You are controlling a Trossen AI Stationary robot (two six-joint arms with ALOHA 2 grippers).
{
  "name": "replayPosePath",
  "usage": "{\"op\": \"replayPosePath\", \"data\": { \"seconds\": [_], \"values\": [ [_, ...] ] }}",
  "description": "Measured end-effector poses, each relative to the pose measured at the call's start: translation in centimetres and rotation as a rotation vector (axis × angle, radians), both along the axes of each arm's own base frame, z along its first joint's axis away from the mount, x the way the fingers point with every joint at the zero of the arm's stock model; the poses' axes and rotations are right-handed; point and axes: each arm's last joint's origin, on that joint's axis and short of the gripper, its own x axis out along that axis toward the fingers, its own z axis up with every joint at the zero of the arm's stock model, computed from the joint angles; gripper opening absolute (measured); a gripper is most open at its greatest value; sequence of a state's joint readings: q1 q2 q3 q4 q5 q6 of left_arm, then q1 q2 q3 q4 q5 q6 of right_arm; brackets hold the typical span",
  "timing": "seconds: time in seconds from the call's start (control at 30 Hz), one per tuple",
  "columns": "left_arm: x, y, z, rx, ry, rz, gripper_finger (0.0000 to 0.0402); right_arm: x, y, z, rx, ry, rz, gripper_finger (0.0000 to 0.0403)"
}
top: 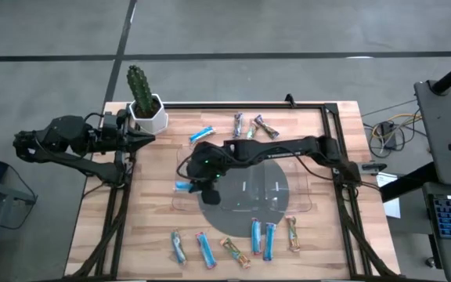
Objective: Pick and place Granola Bars by type
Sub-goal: Put the red granola bar into the left transparent bin, then put the left red granola bar into the left transparent bin
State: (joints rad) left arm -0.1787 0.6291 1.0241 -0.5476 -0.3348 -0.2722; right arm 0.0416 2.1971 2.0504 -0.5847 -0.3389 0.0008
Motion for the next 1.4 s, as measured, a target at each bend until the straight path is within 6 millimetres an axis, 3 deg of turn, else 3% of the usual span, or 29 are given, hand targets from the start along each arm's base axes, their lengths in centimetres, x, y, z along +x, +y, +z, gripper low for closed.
{"op": "replayPosePath", "data": {
  "seconds": [0.13, 0.33, 0.77, 1.07, 1.4],
  "values": [
    [0.0, 0.0, 0.0, 0.000, -0.001, 0.000, 0.0000, 0.2, 0.0, -0.9, -0.006, 0.092, 0.005, 0.0103],
    [0.0, 0.0, 0.0, 0.000, -0.001, 0.000, 0.0000, 0.5, 0.2, -0.6, -0.005, 0.101, 0.008, 0.0137],
    [0.0, 0.0, 0.0, -0.010, -0.003, 0.001, 0.0000, 0.0, 0.6, 1.0, 0.034, 0.075, 0.041, 0.0152],
    [0.1, 0.0, 0.0, -0.053, -0.008, 0.007, 0.0000, -3.1, 1.0, 7.8, 0.120, -0.080, 0.158, 0.0127],
    [0.2, -0.1, -0.1, -0.062, -0.003, 0.009, 0.0000, -9.5, 0.7, 16.7, 0.114, -0.299, 0.172, 0.0106]
  ]
}}
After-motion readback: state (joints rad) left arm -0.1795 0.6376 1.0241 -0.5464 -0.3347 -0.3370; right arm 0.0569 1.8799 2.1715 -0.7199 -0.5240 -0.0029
